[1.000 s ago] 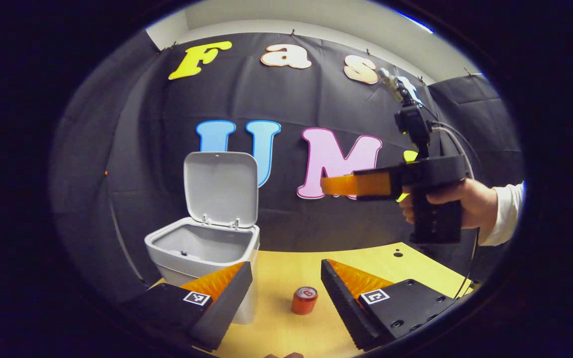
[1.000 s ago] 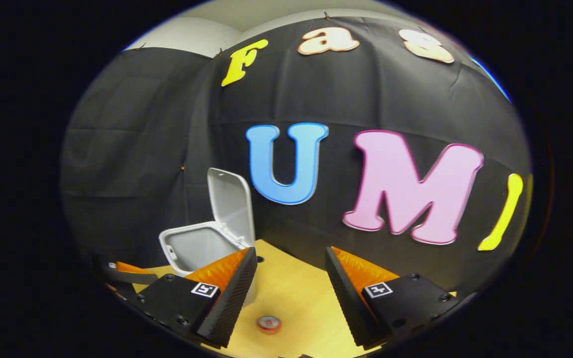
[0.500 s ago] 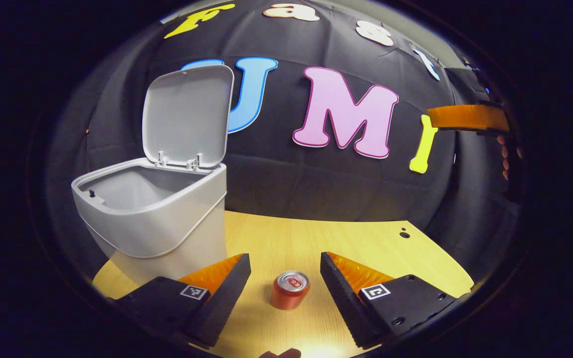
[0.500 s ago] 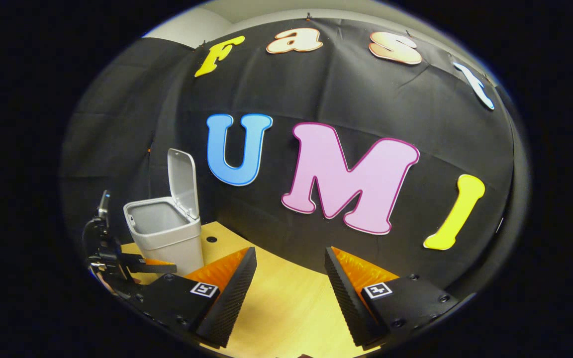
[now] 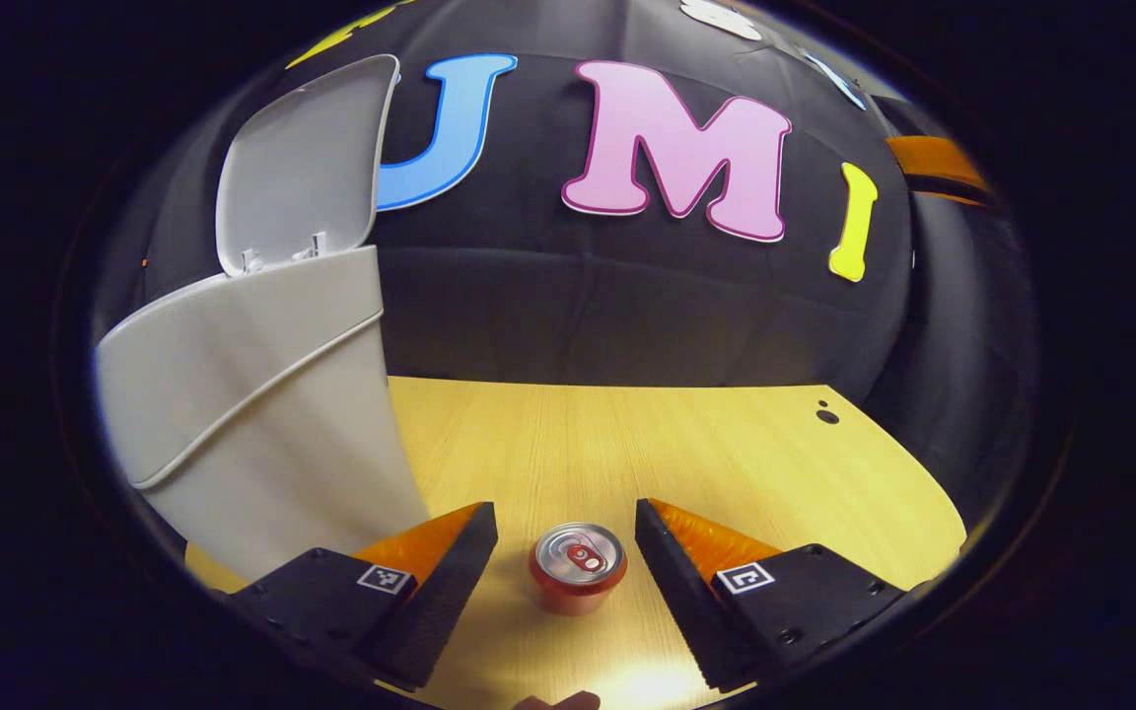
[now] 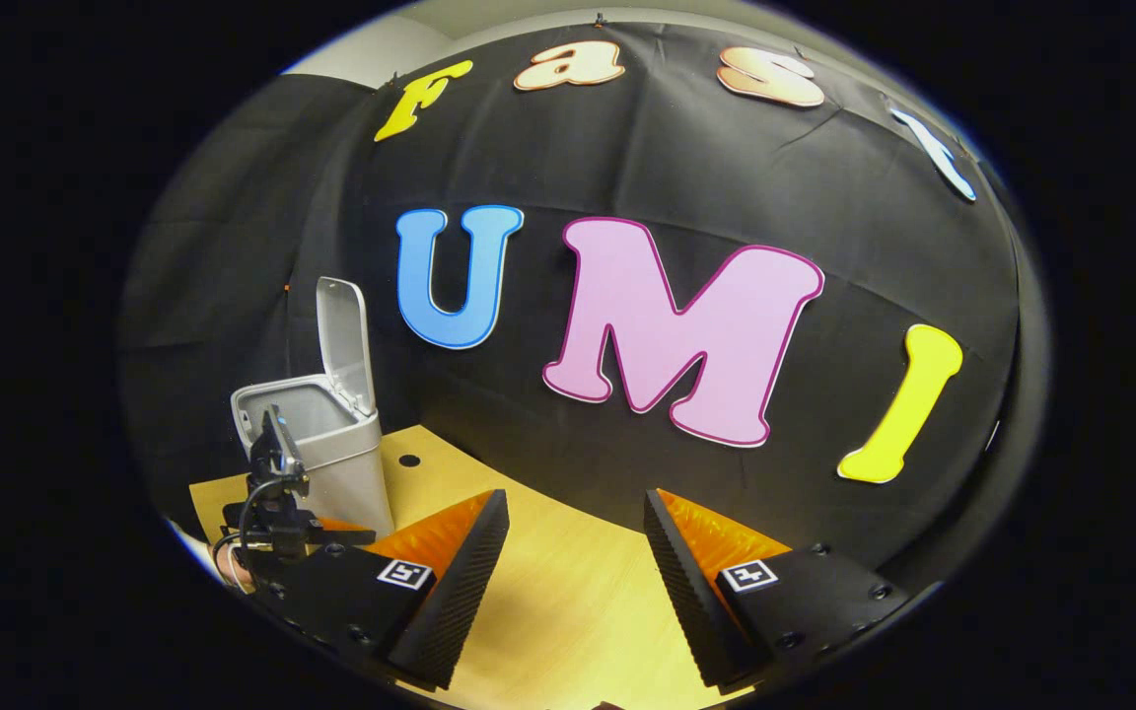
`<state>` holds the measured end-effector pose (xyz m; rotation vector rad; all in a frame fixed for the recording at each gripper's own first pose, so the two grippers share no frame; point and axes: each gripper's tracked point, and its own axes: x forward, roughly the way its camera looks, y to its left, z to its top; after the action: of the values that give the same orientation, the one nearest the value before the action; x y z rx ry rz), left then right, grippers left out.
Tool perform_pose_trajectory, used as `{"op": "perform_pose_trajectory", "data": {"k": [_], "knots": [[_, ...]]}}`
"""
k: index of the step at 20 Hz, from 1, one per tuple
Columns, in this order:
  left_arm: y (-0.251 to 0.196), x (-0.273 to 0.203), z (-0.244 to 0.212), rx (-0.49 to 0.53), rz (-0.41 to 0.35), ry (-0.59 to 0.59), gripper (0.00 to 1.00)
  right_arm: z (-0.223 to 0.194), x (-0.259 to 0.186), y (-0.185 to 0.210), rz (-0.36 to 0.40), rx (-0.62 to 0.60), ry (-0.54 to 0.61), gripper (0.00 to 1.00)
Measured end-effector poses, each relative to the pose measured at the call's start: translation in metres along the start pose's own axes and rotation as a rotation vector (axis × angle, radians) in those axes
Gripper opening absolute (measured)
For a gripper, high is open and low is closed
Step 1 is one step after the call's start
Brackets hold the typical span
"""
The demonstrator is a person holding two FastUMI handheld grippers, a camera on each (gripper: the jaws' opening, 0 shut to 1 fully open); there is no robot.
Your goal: Press the lid of the desktop garbage bin to open it, pick up the crumpled paper on the desktop and throw it into the bin, then pick up the pop can on the desktop and drop it into the bin, and finally close the garbage bin lid.
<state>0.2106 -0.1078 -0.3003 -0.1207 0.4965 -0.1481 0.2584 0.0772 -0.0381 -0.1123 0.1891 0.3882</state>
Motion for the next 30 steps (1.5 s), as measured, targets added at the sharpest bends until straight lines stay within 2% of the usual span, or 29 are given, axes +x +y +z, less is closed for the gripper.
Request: {"op": "perform_pose_trajectory", "data": {"k": [5,11,12,13,16,21,28,30], "knots": [[-0.002,0.015,-0.015,0.015,-0.002,0.055,0.96,-0.011,0.001,-0.011,-0.022,0.021,0.022,0.9],[-0.008,0.032,-0.06,-0.001,-0.025,0.202,0.96,-0.022,0.001,-0.019,-0.047,0.026,0.042,0.9],[-0.007,0.035,-0.069,0.009,-0.025,0.231,0.94,-0.023,0.0,-0.02,-0.051,0.028,0.048,0.9],[-0.006,0.036,-0.073,0.006,-0.022,0.246,0.97,-0.024,-0.001,-0.021,-0.054,0.031,0.048,0.9],[-0.011,0.03,-0.059,-0.019,-0.061,0.224,0.87,-0.024,-0.005,-0.021,-0.061,0.029,0.047,0.9],[-0.012,0.01,-0.025,-0.002,-0.069,0.162,0.86,-0.015,-0.013,-0.014,-0.066,0.037,0.027,0.9],[-0.007,-0.051,0.073,0.033,-0.095,-0.025,0.85,0.001,-0.025,0.009,-0.053,0.033,-0.016,0.9],[-0.002,-0.076,0.115,0.055,-0.106,-0.107,0.85,0.006,-0.03,0.015,-0.049,0.037,-0.028,0.9]]}}
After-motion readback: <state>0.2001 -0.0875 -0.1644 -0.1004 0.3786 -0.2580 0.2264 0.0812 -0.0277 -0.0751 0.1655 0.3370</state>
